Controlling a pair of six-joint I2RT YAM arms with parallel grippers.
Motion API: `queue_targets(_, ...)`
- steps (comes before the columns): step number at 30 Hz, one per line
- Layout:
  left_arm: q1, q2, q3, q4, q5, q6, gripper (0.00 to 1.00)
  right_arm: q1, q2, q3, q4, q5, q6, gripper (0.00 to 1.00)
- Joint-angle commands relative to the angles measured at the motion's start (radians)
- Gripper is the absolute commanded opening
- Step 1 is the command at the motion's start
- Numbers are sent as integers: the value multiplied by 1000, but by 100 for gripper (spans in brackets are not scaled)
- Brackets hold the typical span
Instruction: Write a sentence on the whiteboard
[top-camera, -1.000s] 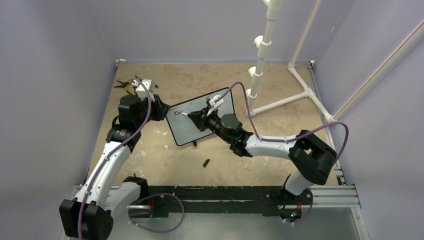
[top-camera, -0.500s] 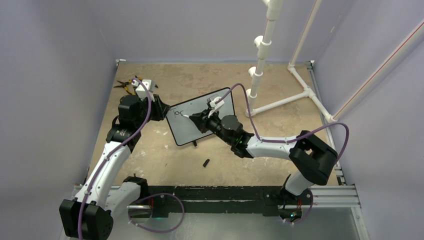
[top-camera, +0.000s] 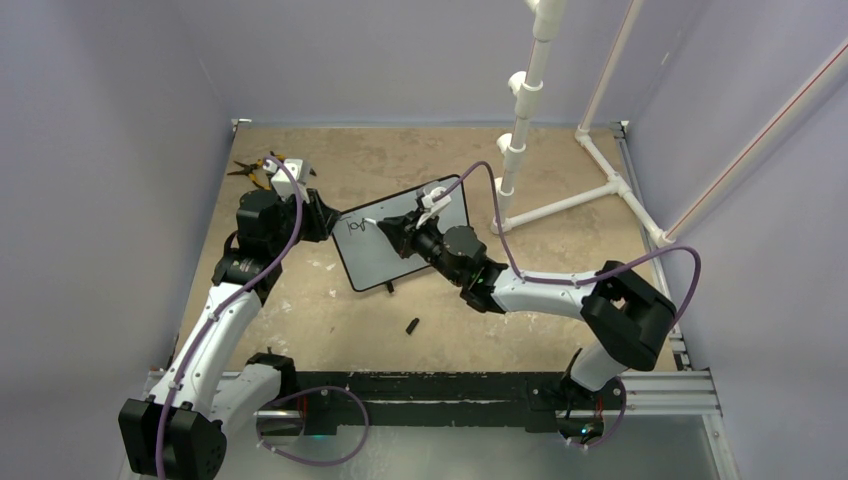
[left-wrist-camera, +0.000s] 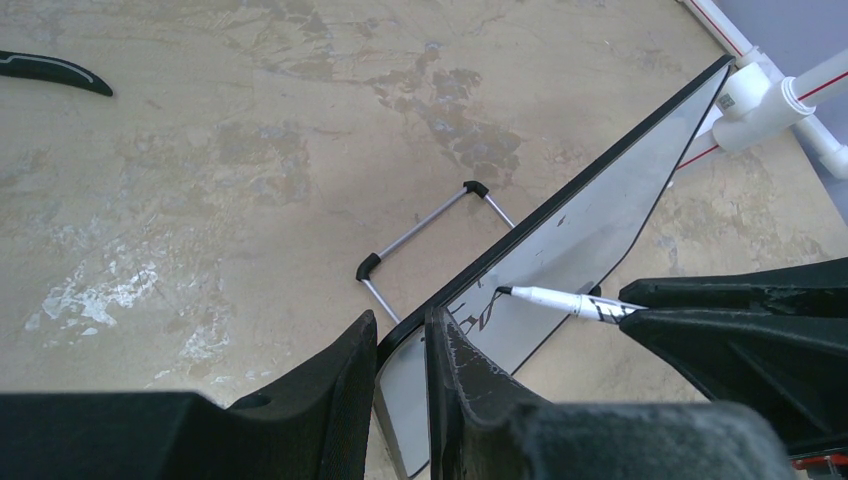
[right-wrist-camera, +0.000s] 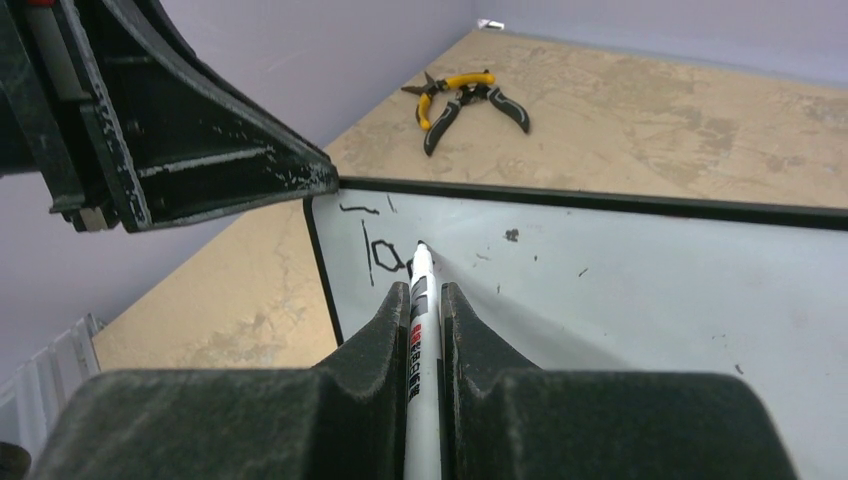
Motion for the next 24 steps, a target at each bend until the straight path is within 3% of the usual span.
queue_targets(1,0,-4,6,6,13,9,22,-17,-44,54,49,61,-32,0)
queue_targets(24,0,0,6,5,13,9,22,-24,-25,-24,46,-8,-4,0)
